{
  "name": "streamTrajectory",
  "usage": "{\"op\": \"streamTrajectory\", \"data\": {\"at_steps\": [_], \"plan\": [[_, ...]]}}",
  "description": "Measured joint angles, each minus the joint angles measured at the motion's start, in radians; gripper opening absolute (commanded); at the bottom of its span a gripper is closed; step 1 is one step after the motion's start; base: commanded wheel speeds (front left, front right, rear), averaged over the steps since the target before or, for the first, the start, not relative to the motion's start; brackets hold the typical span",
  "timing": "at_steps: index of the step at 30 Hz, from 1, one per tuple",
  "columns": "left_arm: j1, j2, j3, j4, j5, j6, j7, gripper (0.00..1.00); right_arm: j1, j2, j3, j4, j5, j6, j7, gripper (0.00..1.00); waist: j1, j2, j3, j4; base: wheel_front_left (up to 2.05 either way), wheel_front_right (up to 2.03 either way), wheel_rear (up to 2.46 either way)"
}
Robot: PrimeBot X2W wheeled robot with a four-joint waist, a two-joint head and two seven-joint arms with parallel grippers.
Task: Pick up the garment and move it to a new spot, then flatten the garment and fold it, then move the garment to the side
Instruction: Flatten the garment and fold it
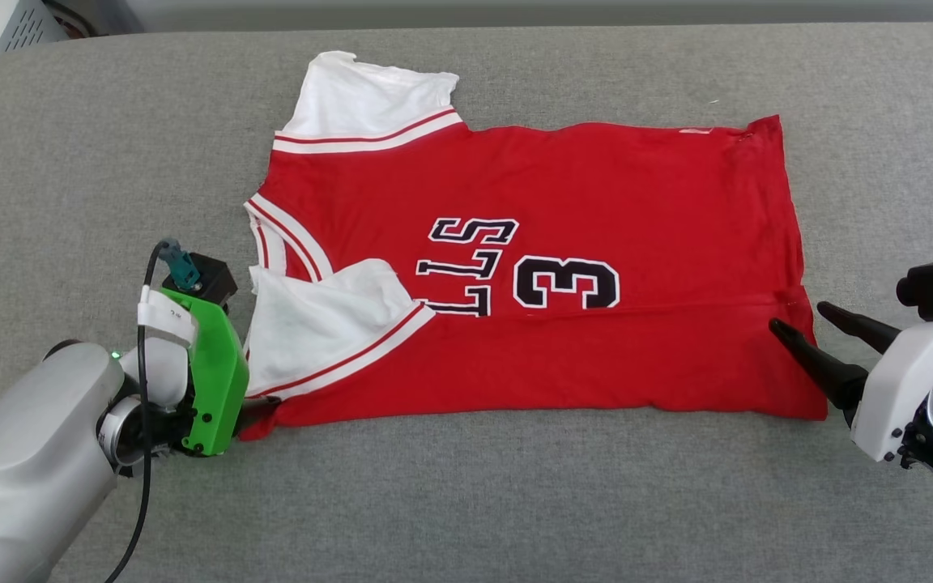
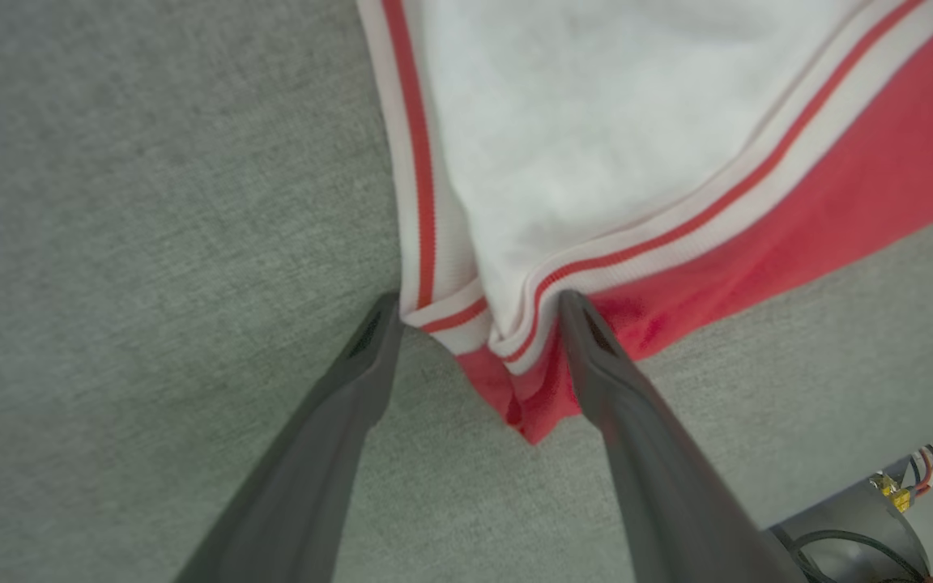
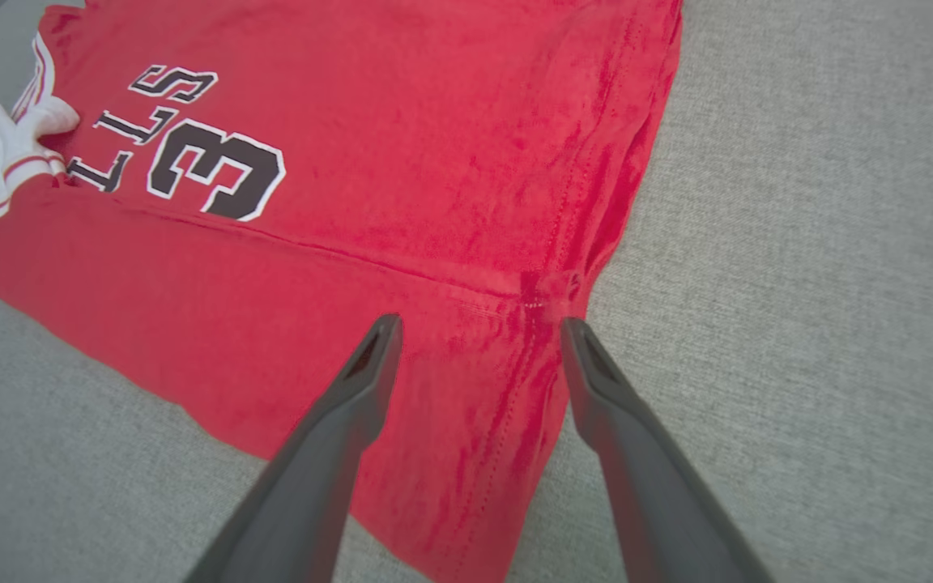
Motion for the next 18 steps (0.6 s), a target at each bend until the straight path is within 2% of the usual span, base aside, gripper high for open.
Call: {"op": "streamTrajectory", "data": {"at_steps": [1, 2, 7, 10, 14, 18], "plan": [[0.0, 0.0, 0.0, 0.004, 0.0, -0.004, 0.0, 0.58, -0.002, 0.0, -0.001, -0.001, -0.003, 0.0, 0.001, 1.0, 0.0, 0.0, 0.001, -0.003, 0.0, 0.0, 0.0], [0.0, -0.001, 0.0, 0.007, 0.0, -0.007, -0.003, 0.0, -0.003, 0.0, -0.003, -0.002, -0.005, 0.0, 0.001, 1.0, 0.0, 0.0, 0.0, -0.004, 0.0, 0.0, 0.0], [0.001, -0.014, -0.008, 0.012, 0.008, -0.02, -0.079, 0.0, -0.007, -0.034, -0.01, -0.033, -0.039, 0.0, 0.023, 1.0, 0.0, 0.0, -0.018, 0.003, 0.0, 0.0, 0.0], [0.01, -0.002, -0.014, -0.031, 0.029, -0.022, -0.141, 0.0, -0.012, -0.101, -0.015, -0.088, -0.055, 0.0, 0.112, 1.0, 0.0, 0.0, -0.038, 0.012, 0.0, 0.0, 0.0], [0.018, 0.025, -0.011, -0.101, 0.058, -0.018, -0.17, 0.0, -0.021, -0.171, -0.015, -0.138, -0.033, 0.0, 0.279, 1.0, 0.0, 0.0, -0.051, 0.019, 0.0, 0.0, 0.0], [0.022, 0.045, -0.01, -0.158, 0.068, 0.003, -0.181, 0.0, -0.033, -0.183, -0.016, -0.14, -0.014, 0.0, 0.39, 1.0, 0.0, -0.0001, -0.048, 0.023, 0.0, 0.0, 0.0]]}}
